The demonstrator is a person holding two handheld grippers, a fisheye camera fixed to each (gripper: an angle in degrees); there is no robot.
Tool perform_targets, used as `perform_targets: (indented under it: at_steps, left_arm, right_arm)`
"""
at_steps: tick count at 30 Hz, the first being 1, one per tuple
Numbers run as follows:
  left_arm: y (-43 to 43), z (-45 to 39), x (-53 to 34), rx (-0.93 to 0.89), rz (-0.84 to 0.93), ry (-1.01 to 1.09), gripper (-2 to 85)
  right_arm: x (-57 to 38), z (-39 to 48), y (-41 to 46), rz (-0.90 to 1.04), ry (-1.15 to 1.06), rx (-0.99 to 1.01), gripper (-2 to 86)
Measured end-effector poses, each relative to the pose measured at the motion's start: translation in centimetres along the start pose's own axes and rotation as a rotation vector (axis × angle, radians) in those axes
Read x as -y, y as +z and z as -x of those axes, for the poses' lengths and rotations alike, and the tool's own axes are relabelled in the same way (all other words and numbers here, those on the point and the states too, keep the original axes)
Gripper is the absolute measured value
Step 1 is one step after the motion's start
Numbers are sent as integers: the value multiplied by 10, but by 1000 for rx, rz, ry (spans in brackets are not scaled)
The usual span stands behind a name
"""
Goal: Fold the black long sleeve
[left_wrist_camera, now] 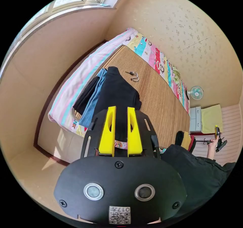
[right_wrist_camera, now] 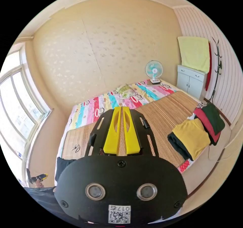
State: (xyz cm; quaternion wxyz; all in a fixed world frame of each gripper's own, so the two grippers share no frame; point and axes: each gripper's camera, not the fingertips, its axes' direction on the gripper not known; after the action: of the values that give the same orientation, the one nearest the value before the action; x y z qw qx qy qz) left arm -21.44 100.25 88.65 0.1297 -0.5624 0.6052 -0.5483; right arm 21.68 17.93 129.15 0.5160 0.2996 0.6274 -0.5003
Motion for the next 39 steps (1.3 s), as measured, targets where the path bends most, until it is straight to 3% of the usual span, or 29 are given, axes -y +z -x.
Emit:
perform_targets:
  at_steps: [7, 16, 19, 21, 24, 25, 26, 29, 33, 35, 39]
  left_arm:
    - [74, -78, 64, 24, 126, 207, 89]
    - [223, -160, 111, 31, 416, 256, 113]
    - [223, -153, 103, 96, 342, 244, 64]
    - [219, -138, 105, 29, 354, 187, 44]
    - [201, -104, 110, -235, 390, 115, 20]
    - [186, -91, 109, -401, 376, 118, 13]
    - [165, -82, 107, -566, 348, 164, 8]
    - [94, -73, 89, -779, 255, 331, 1]
    - [17, -66, 66, -845, 156, 460, 1]
    - [-31, -64, 50, -966, 33, 516, 1]
    - [-80, -59, 28, -1172, -220, 495, 1]
  right_arm:
    - [-31, 96, -7, -91, -136, 17, 4]
    - [-101, 84, -17, -3, -19, -197, 4]
    - [-120, 70, -19, 3, 66, -222, 3]
    - [-131, 61, -19, 0, 104, -215, 3]
    - [-149, 46, -19, -24, 167, -200, 3]
    - [-156, 39, -19, -37, 193, -185, 3]
    - [-159, 35, -20, -44, 203, -174, 3]
    - [-173, 17, -21, -90, 217, -80, 3]
    - [-180, 8, -14, -65, 87, -93, 4]
    - [-179, 8, -8, -42, 9, -99, 4]
    - [-179, 20, 16, 61, -271, 98, 4]
